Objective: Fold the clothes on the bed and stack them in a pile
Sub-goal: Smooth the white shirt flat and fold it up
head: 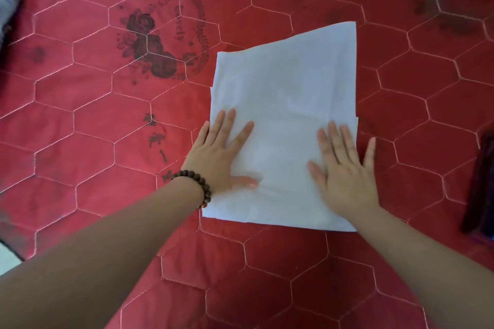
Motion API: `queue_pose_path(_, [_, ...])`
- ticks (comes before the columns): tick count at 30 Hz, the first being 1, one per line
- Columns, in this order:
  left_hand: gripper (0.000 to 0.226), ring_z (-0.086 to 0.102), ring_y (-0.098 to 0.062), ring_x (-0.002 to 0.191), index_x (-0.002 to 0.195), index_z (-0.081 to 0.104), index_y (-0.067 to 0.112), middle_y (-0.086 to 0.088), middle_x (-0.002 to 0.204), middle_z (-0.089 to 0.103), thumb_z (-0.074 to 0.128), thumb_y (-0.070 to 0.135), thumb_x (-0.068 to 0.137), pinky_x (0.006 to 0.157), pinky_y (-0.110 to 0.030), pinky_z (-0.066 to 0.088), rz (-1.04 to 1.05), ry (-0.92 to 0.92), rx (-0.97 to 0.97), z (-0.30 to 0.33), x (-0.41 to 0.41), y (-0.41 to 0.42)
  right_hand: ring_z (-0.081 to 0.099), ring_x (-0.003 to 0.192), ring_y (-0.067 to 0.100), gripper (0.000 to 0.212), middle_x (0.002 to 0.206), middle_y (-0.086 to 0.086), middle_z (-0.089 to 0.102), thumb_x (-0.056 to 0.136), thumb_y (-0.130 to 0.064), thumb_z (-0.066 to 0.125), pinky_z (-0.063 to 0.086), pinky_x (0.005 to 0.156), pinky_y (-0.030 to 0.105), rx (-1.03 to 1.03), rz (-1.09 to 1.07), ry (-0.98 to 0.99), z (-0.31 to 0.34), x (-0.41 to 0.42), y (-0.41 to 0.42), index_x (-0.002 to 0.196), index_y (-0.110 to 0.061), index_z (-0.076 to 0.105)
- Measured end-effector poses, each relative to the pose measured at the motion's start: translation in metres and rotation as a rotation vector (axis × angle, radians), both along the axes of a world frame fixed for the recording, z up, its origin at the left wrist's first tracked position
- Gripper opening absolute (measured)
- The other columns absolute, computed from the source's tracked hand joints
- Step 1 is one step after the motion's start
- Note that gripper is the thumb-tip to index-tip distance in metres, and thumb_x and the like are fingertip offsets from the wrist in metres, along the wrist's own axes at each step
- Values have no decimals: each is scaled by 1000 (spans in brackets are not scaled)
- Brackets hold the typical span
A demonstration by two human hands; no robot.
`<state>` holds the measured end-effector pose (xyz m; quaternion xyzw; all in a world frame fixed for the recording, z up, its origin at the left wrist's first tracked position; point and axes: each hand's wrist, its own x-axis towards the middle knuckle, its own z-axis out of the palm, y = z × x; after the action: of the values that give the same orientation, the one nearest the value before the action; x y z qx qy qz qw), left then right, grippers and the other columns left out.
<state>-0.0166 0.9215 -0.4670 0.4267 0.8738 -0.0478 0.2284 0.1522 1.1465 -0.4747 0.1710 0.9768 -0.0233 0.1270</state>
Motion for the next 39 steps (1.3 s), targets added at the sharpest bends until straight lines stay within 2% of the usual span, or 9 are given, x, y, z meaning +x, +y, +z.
queue_pose_path(4, [90, -22, -29, 146, 150, -22, 15, -14, 156, -28, -1, 75, 86, 120, -46, -9, 23, 141, 20, 13, 31, -7, 11, 149, 23, 62, 160, 10, 19, 98, -35, 36, 8, 117, 61, 42, -64, 77, 12, 9, -24, 151, -4, 26])
queue_pose_path(6, [78, -7, -30, 149, 153, -1, 6, -17, 160, -7, 11, 56, 95, 122, -45, 1, -36, 113, 142, 12, 59, 0, 17, 148, 27, 61, 158, 13, 25, 91, -17, 52, 16, 116, 60, -17, 61, 166, 11, -1, -56, 147, -1, 33])
queue_pose_path(9, [65, 10, -27, 149, 151, 20, 3, -13, 160, 18, 20, 42, 99, 121, -44, 12, -105, 97, 217, 4, 81, 8, 16, 148, 25, 63, 158, 11, 25, 90, -17, 48, 16, 119, 51, -134, 131, 179, 3, -10, -98, 149, -3, 29])
queue_pose_path(17, [77, -6, -32, 149, 155, 6, 31, -3, 163, -4, 19, 73, 92, 120, -51, 10, -32, 103, 158, -17, 61, -35, 2, 150, 18, 58, 163, 2, 10, 101, -38, 27, 8, 120, 53, -77, -108, 101, -12, 35, -74, 155, -19, 17])
queue_pose_path(22, [74, -15, -21, 148, 154, -10, 32, -9, 161, -17, 7, 71, 93, 121, -46, 4, 66, 50, 105, -9, 51, -44, -4, 150, 19, 60, 162, 3, -1, 103, -46, 16, 1, 121, 48, -83, -317, 24, 0, 48, -54, 154, -18, 1])
queue_pose_path(27, [67, -6, -28, 149, 154, 11, 16, -14, 162, 0, 19, 54, 99, 120, -51, -3, 113, 143, 166, 14, 35, -4, 28, 141, 32, 76, 157, 17, 23, 96, -46, 49, 27, 111, 49, -164, -634, 181, 25, 12, -28, 153, -7, 17])
queue_pose_path(30, [65, -8, -27, 149, 154, 16, 13, -11, 162, -4, 40, 39, 99, 120, -49, -3, -14, 91, 268, 24, 24, 48, 48, 122, 34, 82, 136, 15, 47, 88, -53, 59, 40, 95, 48, -230, -866, 178, 33, -14, -20, 146, -6, 27])
queue_pose_path(34, [81, -16, -25, 148, 155, 4, 23, -2, 162, -11, 50, 50, 94, 118, -46, -9, -522, -35, 212, 31, 21, 129, 64, 97, 35, 56, 108, 14, 65, 89, -53, 58, 52, 79, 47, -410, -1043, 118, 31, -19, -32, 117, -8, 42])
queue_pose_path(39, [83, -12, -23, 149, 151, 22, 28, 3, 162, 12, 60, 60, 84, 115, -56, -10, -836, 3, -52, 30, 6, 181, 64, 74, 29, 28, 79, 7, 66, 95, -39, 54, 52, 66, 43, -535, -849, 215, 30, -6, -30, 101, -12, 56])
